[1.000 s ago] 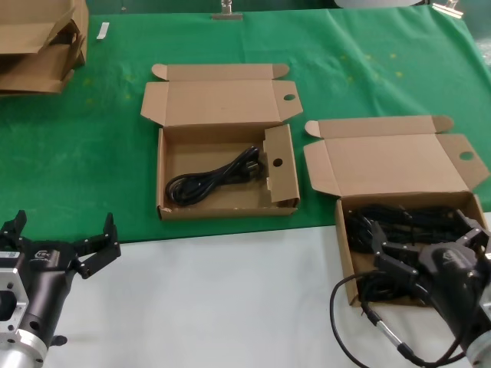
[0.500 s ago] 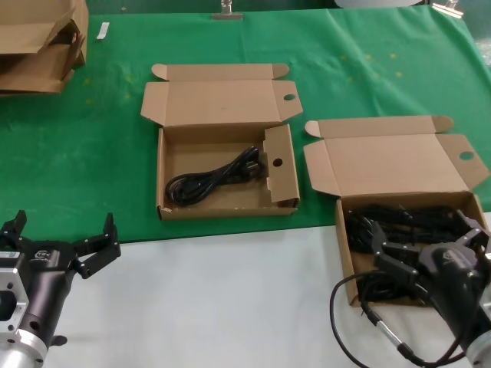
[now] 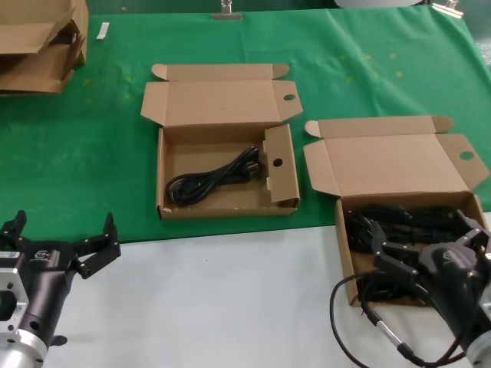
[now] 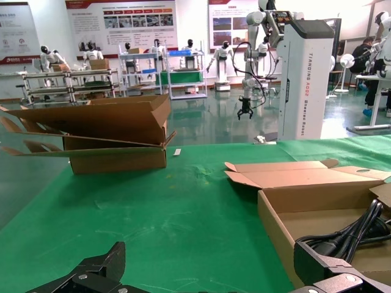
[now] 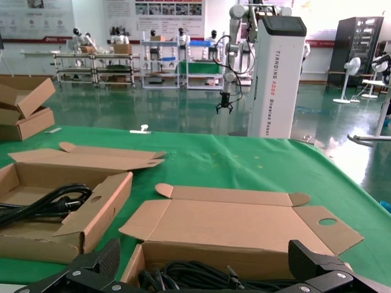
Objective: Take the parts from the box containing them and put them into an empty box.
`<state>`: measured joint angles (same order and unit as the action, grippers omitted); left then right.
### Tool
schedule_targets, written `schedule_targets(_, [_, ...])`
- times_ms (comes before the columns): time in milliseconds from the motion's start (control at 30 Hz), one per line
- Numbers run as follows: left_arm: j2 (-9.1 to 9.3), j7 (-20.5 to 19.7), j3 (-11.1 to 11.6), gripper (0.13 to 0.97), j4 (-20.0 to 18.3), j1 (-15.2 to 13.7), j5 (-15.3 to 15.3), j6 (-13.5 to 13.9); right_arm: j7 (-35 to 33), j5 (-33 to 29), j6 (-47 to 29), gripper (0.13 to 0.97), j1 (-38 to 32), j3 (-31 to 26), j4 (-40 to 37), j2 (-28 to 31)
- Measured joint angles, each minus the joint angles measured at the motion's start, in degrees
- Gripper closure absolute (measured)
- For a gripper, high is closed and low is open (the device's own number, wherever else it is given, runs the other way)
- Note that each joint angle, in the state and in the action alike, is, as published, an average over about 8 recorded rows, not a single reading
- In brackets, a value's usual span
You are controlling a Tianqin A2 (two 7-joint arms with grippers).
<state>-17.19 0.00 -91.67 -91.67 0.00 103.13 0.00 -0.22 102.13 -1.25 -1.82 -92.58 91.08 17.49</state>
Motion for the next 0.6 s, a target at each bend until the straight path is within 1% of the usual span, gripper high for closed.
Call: schedule_targets(600, [0.00,0.00,0.00,0.132,0.00,0.00,0.00,0.00,0.00,0.00,0.00,0.129,0.00,0.00,0.00,0.00])
